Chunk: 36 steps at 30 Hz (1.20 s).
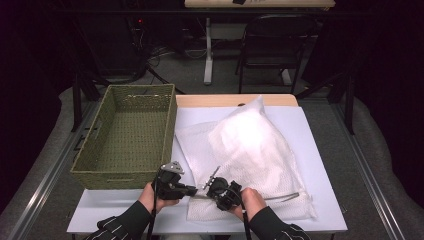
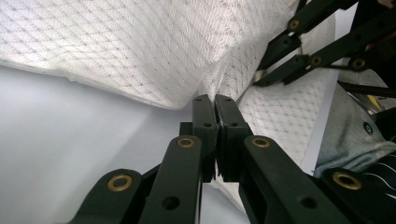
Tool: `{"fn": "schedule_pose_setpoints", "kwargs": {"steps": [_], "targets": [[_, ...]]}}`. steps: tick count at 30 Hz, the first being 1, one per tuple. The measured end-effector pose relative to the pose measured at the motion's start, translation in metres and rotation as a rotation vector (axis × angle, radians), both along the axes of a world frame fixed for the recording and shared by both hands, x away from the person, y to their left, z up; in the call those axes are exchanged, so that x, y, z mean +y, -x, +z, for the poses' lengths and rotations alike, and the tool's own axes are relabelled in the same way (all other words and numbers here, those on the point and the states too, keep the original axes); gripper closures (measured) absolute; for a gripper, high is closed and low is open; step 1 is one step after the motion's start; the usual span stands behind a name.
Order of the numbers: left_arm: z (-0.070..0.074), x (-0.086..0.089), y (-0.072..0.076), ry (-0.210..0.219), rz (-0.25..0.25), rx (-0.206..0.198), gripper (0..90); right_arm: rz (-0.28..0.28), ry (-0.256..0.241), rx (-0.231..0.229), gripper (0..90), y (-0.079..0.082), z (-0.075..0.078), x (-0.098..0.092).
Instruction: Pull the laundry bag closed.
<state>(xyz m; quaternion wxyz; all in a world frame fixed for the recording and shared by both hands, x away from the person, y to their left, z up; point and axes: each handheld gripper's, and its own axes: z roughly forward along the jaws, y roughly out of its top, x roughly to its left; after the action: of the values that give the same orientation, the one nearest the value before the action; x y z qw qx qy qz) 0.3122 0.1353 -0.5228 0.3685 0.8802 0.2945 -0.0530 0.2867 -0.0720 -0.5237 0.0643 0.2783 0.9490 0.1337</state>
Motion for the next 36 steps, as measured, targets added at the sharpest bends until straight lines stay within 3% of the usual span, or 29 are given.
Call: {"fn": "schedule_pose_setpoints", "kwargs": {"steps": [2, 4, 5, 6, 8, 10, 12, 15, 17, 23, 26, 28, 29, 32, 33, 35, 36], "targets": [[0.001, 0.001, 0.000, -0.004, 0.011, -0.007, 88.4, -0.024, 0.037, -0.012, 82.8, 0.003, -0.001, -0.009], [0.000, 0.002, 0.000, -0.007, 0.018, -0.004, 88.4, -0.066, 0.065, -0.011, 82.8, 0.007, -0.001, -0.032], [0.000, 0.002, 0.000, -0.007, 0.018, -0.004, 88.5, -0.066, 0.065, -0.011, 82.8, 0.007, -0.001, -0.032], [0.000, 0.002, 0.001, -0.014, 0.021, -0.007, 88.4, -0.108, 0.063, -0.012, 82.8, 0.009, 0.000, -0.056], [0.001, 0.001, 0.001, -0.020, 0.027, -0.009, 88.4, -0.130, 0.071, -0.014, 82.9, 0.010, 0.001, -0.063], [0.002, 0.002, 0.001, -0.050, 0.041, -0.031, 88.5, -0.187, 0.088, -0.031, 82.9, 0.014, 0.004, -0.094], [0.002, 0.002, 0.001, -0.059, 0.048, -0.039, 88.5, -0.200, 0.091, -0.032, 82.9, 0.016, 0.004, -0.103], [0.002, 0.005, 0.000, -0.071, 0.060, -0.046, 88.5, -0.256, 0.120, -0.051, 82.9, 0.021, 0.004, -0.129], [0.002, 0.007, -0.001, -0.072, 0.068, -0.047, 88.5, -0.282, 0.167, -0.084, 82.9, 0.023, 0.004, -0.143], [0.004, 0.012, -0.001, -0.078, 0.088, -0.061, 88.5, -0.422, 0.175, -0.102, 83.0, 0.025, 0.005, -0.196], [0.005, 0.015, -0.002, -0.087, 0.082, -0.079, 88.5, -0.452, 0.198, -0.120, 82.9, 0.025, 0.006, -0.206], [0.005, 0.015, -0.002, -0.075, 0.082, -0.068, 88.5, -0.486, 0.162, -0.108, 83.0, 0.025, 0.005, -0.215], [0.005, 0.014, -0.001, -0.084, 0.077, -0.084, 88.5, -0.491, 0.163, -0.111, 83.0, 0.026, 0.005, -0.216], [0.005, 0.015, -0.002, -0.079, 0.078, -0.077, 88.3, -0.483, 0.187, -0.113, 82.9, 0.026, 0.003, -0.213], [0.006, 0.016, -0.002, -0.070, 0.070, -0.072, 87.1, -0.490, 0.168, -0.105, 82.4, 0.025, 0.003, -0.214], [0.007, 0.016, -0.001, -0.058, 0.050, -0.078, 82.2, -0.488, 0.155, -0.101, 81.9, 0.025, 0.003, -0.215], [0.008, 0.017, -0.001, -0.041, 0.024, -0.075, 70.9, -0.503, 0.101, -0.077, 71.4, 0.025, 0.004, -0.221]]}}
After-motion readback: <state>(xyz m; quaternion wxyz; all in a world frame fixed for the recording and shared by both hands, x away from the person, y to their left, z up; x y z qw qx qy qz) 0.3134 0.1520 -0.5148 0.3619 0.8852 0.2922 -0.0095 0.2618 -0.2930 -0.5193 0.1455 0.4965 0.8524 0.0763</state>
